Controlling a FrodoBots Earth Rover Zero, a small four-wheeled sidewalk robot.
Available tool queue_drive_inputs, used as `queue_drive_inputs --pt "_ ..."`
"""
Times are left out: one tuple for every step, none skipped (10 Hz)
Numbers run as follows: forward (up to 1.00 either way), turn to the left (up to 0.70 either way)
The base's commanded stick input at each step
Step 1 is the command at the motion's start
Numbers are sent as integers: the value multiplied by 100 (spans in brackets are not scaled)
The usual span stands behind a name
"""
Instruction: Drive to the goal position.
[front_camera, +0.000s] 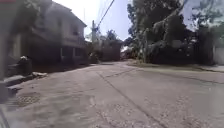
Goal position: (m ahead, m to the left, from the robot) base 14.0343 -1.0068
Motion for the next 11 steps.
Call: queue_drive_inputs --pt "100 9" --pt "100 9" --pt "100 9" --pt "100 9" --pt "100 9" --pt "100 9" --pt "100 9" --pt "100 9" --pt "100 9" --pt "100 9" --pt "100 1"
